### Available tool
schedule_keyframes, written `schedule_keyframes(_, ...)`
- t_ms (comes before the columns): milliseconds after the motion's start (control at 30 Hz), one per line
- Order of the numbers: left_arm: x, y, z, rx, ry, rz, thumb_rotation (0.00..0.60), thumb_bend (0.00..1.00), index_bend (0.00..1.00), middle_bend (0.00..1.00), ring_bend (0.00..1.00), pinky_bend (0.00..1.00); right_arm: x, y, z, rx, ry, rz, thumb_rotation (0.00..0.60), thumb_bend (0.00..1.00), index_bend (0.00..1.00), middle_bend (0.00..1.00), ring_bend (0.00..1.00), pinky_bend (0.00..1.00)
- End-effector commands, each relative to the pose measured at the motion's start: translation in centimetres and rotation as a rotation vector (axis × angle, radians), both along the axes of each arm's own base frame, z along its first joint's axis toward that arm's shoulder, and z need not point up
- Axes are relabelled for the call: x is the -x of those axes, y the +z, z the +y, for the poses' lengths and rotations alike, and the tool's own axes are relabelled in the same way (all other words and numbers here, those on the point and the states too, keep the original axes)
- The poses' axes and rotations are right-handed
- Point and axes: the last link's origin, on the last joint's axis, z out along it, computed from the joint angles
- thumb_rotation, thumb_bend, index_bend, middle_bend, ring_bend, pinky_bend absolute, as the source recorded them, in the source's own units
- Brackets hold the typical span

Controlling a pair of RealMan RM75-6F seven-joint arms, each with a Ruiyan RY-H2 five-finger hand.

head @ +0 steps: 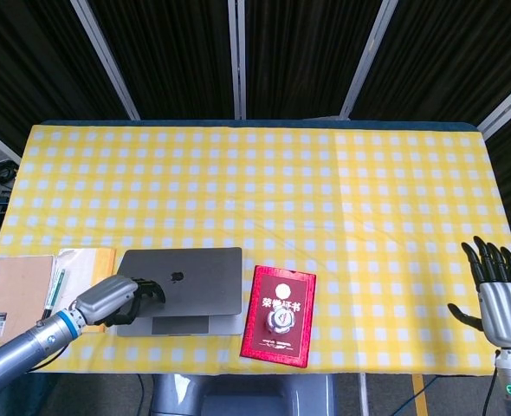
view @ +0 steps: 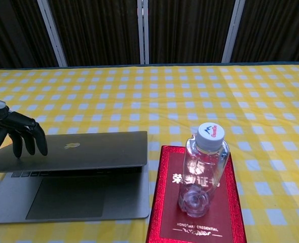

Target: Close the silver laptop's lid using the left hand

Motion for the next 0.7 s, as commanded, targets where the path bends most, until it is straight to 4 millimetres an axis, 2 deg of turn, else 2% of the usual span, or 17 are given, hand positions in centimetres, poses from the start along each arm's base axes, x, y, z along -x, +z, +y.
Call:
schedule_keyframes(33, 0.6, -1.1, -0.6, 0.002, -0.03, 0.012, 0.6, 1.0, 0.33, 0.28, 0.29, 0.35, 0.0, 0.1, 0.0, 0.001, 0.0, -0.002, 0.6, 0.0, 0.0, 0.0, 0.0, 0.0)
schedule_keyframes(267, 1.3, -2.8, -1.5, 0.002, -0.088, 0.07, 0.6, 1.0, 0.34, 0.28, 0.3, 0.35, 0.0, 0.3, 0.1, 0.005, 0.004, -0.007, 0.6, 0.0, 0.0, 0.0, 0.0, 0.0)
schedule_keyframes(700, 3.0, -5.8, -2.6, 0.042, -0.07, 0.118, 0.6, 1.0, 0.35, 0.29, 0.3, 0.35, -0.1, 0.3, 0.2, 0.006, 0.008, -0.008, 0.6, 0.0, 0.0, 0.0, 0.0, 0.0)
